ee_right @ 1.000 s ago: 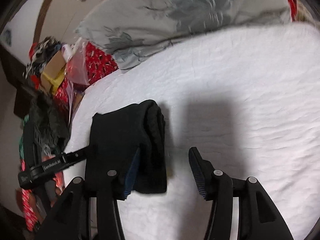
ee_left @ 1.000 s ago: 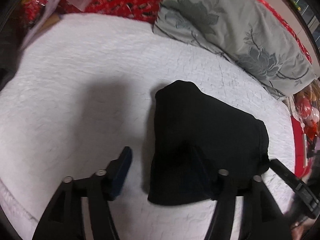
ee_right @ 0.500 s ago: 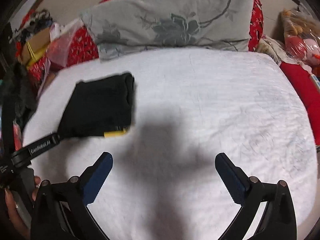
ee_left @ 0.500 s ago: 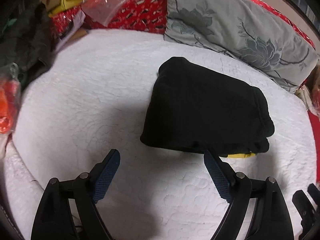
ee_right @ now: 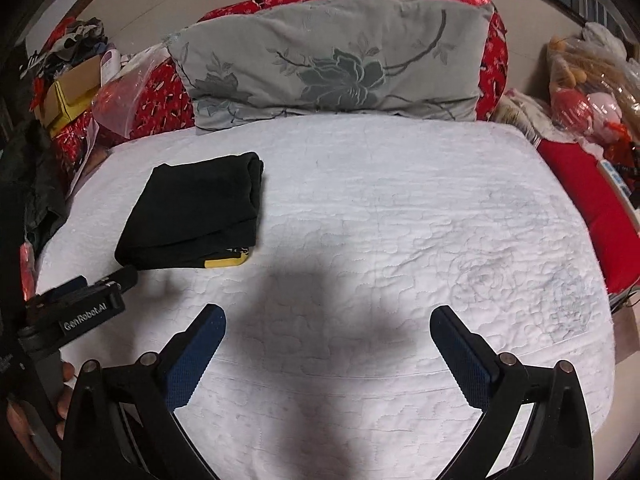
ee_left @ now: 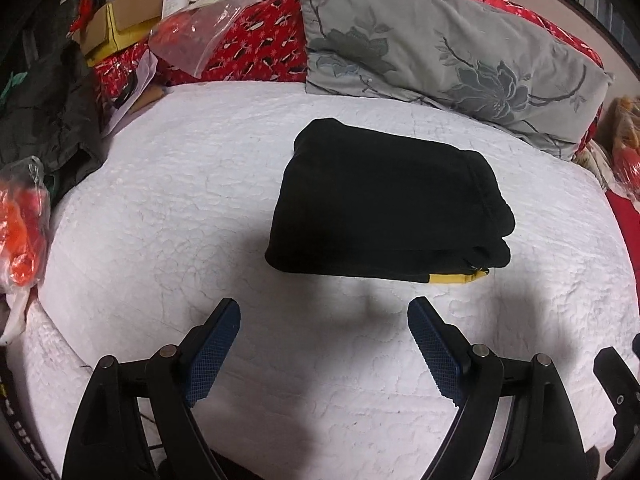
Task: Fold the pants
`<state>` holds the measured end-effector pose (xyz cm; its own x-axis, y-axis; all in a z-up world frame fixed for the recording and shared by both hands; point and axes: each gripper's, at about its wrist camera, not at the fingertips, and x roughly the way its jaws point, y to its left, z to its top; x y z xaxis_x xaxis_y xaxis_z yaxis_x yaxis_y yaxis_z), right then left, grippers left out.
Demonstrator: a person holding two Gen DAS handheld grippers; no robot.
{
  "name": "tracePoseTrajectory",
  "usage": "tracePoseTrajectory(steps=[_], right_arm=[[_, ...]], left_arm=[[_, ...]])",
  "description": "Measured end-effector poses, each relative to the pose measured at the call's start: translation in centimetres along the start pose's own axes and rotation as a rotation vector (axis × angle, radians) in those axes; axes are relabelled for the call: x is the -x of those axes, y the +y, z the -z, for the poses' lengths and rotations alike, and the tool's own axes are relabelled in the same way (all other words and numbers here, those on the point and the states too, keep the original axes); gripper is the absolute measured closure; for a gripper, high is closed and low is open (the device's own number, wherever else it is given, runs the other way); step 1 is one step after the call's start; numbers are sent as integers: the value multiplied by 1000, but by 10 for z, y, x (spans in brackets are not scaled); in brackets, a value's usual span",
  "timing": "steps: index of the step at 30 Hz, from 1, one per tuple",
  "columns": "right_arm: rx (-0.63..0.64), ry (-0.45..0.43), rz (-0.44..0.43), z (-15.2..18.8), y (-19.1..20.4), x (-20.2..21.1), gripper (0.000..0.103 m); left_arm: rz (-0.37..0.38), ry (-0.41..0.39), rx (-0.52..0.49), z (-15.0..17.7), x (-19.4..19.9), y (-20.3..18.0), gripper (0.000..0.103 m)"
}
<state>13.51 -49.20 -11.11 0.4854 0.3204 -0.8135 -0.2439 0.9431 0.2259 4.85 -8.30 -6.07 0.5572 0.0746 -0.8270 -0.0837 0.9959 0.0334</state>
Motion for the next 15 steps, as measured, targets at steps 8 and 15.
tracePoseTrajectory(steps=[8,15], right_arm=[[10,-23,59,12,-9,6,0],[-19,-17,71,19,-20,7,0]], left_arm=[[7,-15,-38,0,6,-5,17],[67,-10,-90,3,18,-15,17]])
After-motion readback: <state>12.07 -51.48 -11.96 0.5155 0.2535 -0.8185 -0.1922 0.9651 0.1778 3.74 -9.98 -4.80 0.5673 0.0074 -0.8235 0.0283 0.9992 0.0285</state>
